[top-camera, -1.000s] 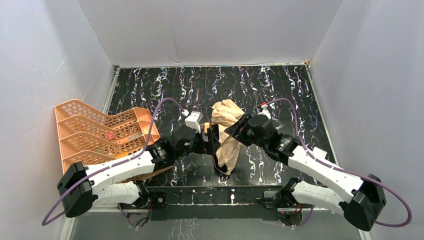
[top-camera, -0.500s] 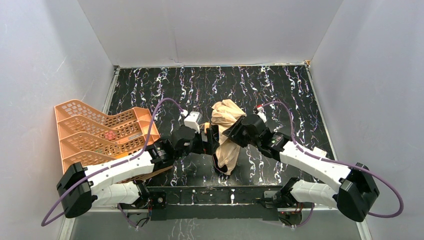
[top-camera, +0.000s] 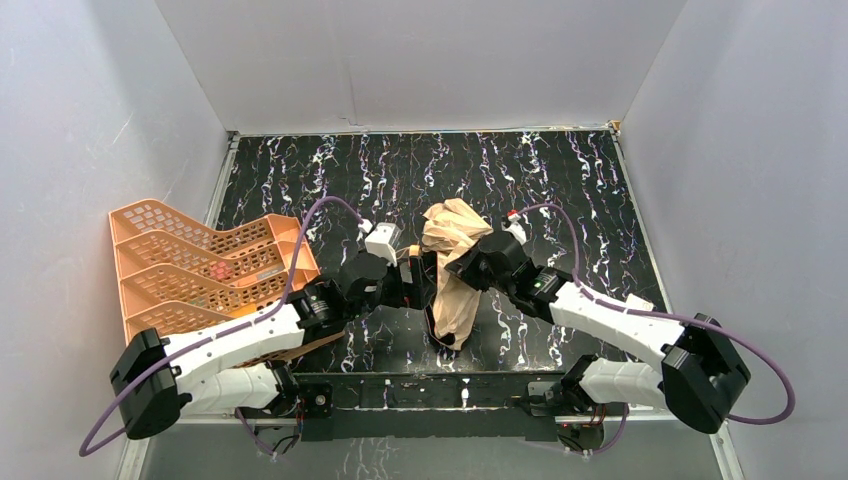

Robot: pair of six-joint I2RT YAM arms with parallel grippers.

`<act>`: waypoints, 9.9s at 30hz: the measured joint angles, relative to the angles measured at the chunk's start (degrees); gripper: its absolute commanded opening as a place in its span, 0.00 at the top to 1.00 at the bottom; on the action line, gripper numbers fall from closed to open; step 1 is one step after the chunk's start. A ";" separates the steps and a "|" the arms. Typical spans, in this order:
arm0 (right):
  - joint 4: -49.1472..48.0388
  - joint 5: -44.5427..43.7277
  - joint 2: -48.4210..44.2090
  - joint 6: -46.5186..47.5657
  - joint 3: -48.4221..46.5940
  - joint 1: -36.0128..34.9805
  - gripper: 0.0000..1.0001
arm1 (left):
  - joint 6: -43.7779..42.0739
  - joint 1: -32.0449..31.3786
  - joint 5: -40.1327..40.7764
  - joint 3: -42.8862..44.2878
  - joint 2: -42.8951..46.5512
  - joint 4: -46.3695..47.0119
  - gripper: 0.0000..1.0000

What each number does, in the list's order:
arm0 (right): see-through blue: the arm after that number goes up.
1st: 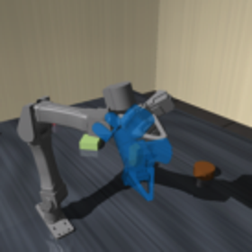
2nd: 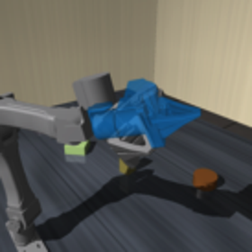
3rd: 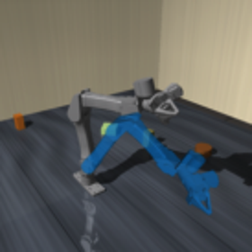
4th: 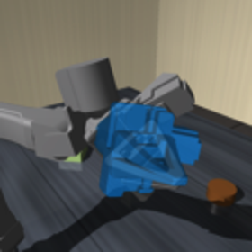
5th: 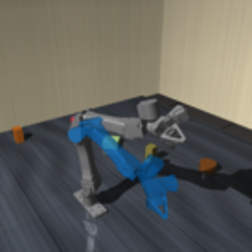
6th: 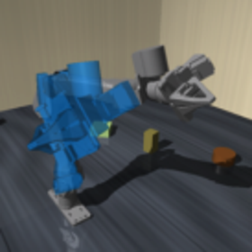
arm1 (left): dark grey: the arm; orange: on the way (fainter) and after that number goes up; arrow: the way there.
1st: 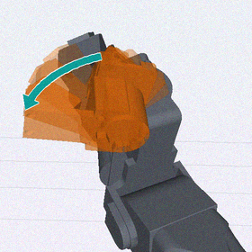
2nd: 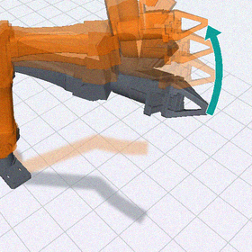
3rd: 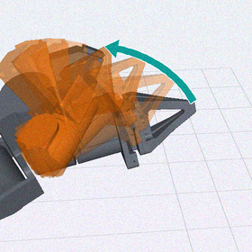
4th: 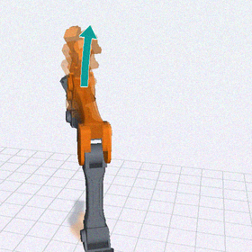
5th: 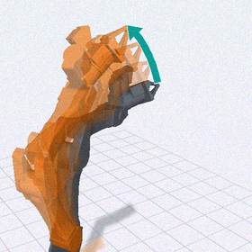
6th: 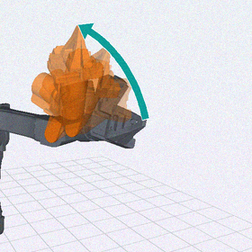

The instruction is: Put away the umbrella

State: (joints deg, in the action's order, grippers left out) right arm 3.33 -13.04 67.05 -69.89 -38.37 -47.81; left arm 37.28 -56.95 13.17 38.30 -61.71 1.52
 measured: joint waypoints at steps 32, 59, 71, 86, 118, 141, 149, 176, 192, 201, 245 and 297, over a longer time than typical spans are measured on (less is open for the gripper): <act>-7.72 54.62 -20.52 25.14 4.83 -0.85 1.00 | 4.24 7.34 -3.48 -0.02 3.50 0.87 0.05; -7.80 57.35 -30.36 24.24 17.62 -4.02 1.00 | 12.72 -0.66 -23.15 -9.90 -9.90 21.42 0.33; -7.61 55.30 -30.32 25.20 17.62 -4.02 0.92 | 14.29 -2.10 -23.12 -10.95 -12.22 24.00 0.69; 21.59 23.19 -32.17 32.35 -0.26 -4.07 0.74 | 10.34 -2.62 -24.83 -10.51 -13.57 23.23 1.00; -6.64 15.28 -6.62 19.61 17.40 -4.07 1.00 | 5.35 -11.06 -20.44 -10.75 -16.85 19.08 0.80; -16.13 10.86 -3.23 14.67 24.68 -4.07 1.00 | 2.45 13.57 -15.78 8.26 -6.84 1.99 0.23; -16.70 10.84 -3.32 14.60 25.00 -4.07 1.00 | 2.95 17.44 -22.53 14.71 -21.18 2.43 0.25; -16.76 10.82 -3.54 14.67 25.11 -4.07 1.00 | 2.99 20.11 -33.18 17.90 -29.53 8.55 1.00; -16.98 10.84 -3.30 14.62 25.11 -4.07 1.00 | -6.86 20.90 -36.46 24.85 -22.58 4.39 0.26; -17.46 10.95 -2.91 14.60 25.11 -4.07 1.00 | -7.26 25.03 -36.44 18.27 -18.05 4.63 0.02; -17.88 11.28 -2.67 14.60 25.11 -4.07 1.00 | 10.93 23.76 -54.31 22.84 -31.01 30.53 0.37; -17.94 11.26 -3.85 14.43 25.94 -4.07 1.00 | 10.27 26.01 -50.16 21.03 -32.52 26.69 1.00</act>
State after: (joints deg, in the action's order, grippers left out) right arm -14.61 -1.78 63.20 -55.46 -12.43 -51.88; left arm 47.55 -30.94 -36.99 59.33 -94.24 28.21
